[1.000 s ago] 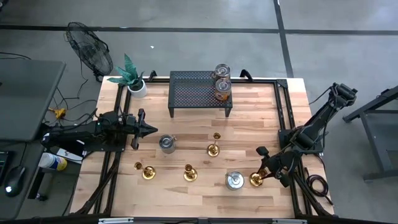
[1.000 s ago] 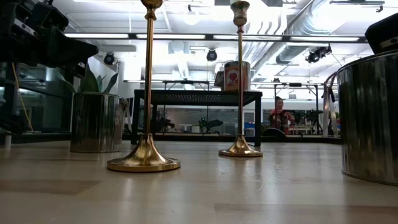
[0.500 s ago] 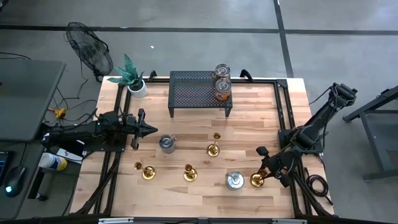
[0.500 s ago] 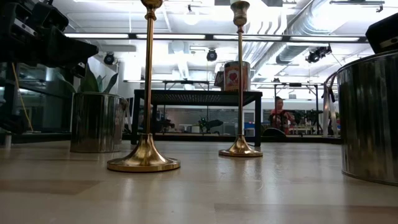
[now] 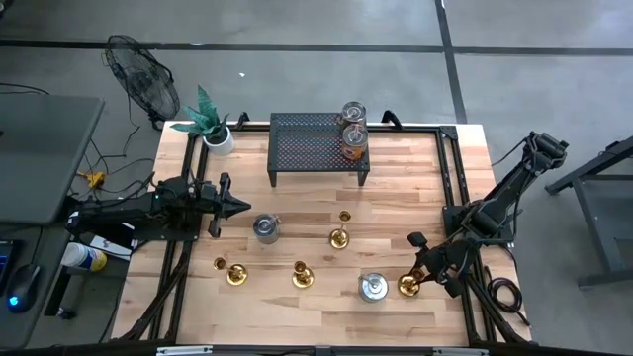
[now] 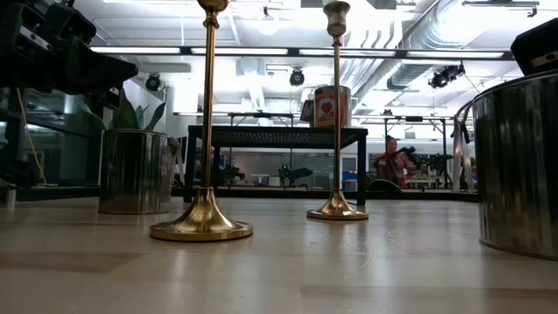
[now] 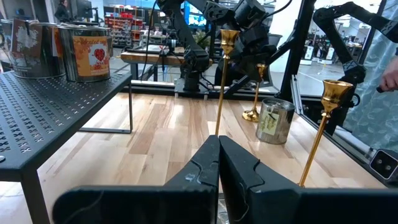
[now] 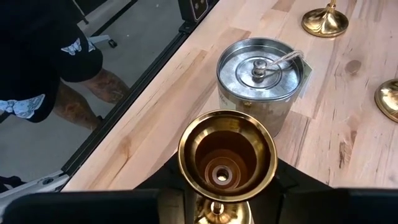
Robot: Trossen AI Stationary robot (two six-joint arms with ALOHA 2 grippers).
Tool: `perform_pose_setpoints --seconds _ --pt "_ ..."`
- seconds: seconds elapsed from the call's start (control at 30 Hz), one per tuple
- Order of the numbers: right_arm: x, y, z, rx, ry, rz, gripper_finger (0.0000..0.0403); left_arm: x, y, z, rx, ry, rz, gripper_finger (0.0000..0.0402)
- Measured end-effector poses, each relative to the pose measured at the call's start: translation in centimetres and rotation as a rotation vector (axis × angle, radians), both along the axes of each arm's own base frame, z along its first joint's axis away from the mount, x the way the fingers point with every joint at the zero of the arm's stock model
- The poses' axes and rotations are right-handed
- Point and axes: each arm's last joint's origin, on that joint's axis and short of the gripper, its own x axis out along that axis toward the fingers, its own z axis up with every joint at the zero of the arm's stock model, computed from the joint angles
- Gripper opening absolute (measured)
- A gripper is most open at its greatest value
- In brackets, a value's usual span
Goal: Pick & Place candle stick holders
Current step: Put the gold candle holder on the shelf
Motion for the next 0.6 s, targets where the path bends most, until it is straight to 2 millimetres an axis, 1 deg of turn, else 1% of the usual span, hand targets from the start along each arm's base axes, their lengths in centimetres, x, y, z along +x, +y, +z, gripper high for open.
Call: perform_pose_setpoints --seconds 0.27,0.6 --pt "-0.05 -0.05 0.12 0.021 0.006 -0.014 0.0095 0.0 0.0 0.0 0.0 0.0 0.0 0.0" --pt "-0.06 -0.15 0.24 0.028 0.002 -0.015 0.0092 0.0 0.0 0.0 0.0 0.0 0.0 0.0"
